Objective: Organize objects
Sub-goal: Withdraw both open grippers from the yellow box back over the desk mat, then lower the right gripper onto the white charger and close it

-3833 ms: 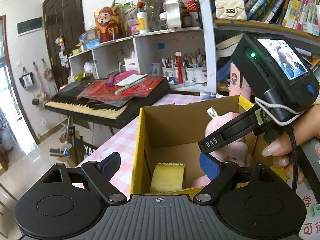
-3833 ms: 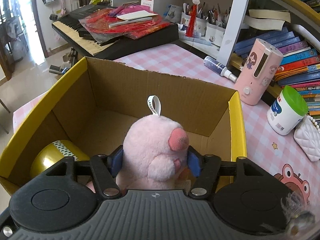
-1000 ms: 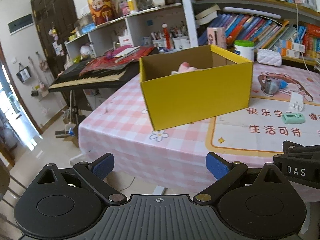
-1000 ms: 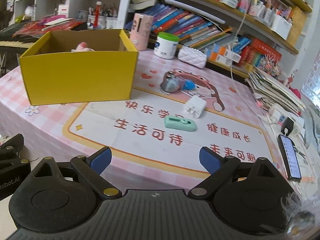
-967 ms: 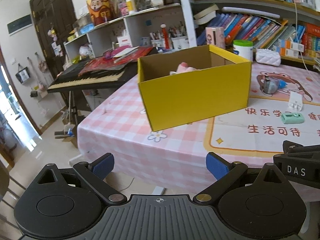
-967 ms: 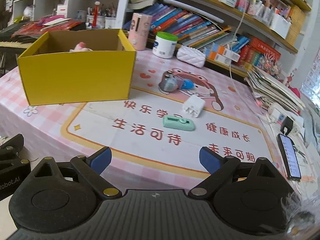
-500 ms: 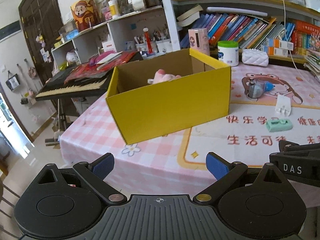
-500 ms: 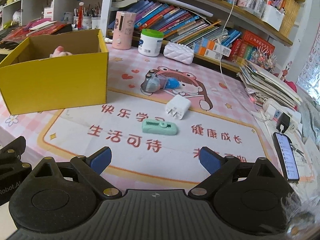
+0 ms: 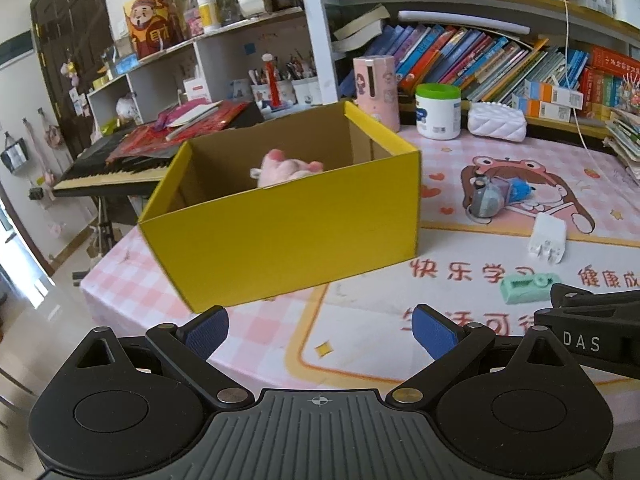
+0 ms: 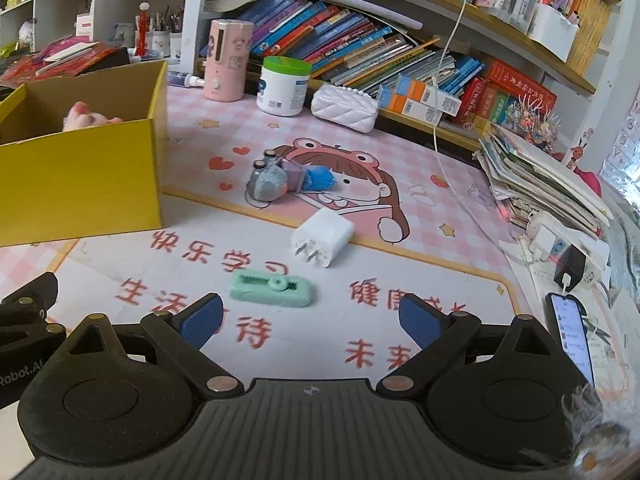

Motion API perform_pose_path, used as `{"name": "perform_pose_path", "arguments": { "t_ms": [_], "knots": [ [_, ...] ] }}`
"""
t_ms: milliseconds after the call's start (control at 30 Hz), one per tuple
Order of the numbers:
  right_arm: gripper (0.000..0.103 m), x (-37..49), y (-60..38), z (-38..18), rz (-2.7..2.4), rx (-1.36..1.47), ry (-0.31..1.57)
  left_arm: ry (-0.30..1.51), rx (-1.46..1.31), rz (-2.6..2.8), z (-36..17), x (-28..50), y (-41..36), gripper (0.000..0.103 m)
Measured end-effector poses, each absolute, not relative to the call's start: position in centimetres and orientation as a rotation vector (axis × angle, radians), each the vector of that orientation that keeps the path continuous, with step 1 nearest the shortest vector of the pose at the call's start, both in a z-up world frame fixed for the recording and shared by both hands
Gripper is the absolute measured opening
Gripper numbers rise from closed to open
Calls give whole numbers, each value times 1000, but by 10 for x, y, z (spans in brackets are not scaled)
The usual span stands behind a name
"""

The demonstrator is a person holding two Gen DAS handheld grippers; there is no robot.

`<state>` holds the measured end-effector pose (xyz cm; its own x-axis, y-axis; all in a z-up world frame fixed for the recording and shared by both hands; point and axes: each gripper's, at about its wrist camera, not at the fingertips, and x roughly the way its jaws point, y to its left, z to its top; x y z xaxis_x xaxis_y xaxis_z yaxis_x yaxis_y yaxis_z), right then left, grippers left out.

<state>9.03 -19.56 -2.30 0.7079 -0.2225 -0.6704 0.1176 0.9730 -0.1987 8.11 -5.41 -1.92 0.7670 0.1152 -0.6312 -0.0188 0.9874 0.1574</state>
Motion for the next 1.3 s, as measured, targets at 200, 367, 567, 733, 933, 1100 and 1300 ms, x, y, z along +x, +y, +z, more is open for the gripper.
{"name": "perform_pose_path", "arguments": {
  "t_ms": [200, 367, 567, 733, 933, 1100, 1300],
  "knots": [
    [95, 107, -219, -25, -176, -137, 767, 698, 125, 67, -20, 96, -74, 99],
    [92, 122, -236, -25, -155, -122, 765, 693, 122, 63, -20, 107, -91, 99],
    [88, 139, -255, -28, -114, -103, 770, 699, 118, 72, -22, 118, -107, 99],
    [79, 154, -268, -32, -69, -83, 781, 704, 123, 84, -23, 128, -119, 99],
    [73, 180, -277, -44, 10, -74, 800, 723, 127, 117, -26, 136, -126, 99],
    [72, 203, -281, -62, 44, -101, 832, 736, 122, 138, -29, 140, -129, 99],
    [72, 221, -284, -77, 99, -85, 857, 735, 118, 147, -29, 140, -133, 99]
  ]
}}
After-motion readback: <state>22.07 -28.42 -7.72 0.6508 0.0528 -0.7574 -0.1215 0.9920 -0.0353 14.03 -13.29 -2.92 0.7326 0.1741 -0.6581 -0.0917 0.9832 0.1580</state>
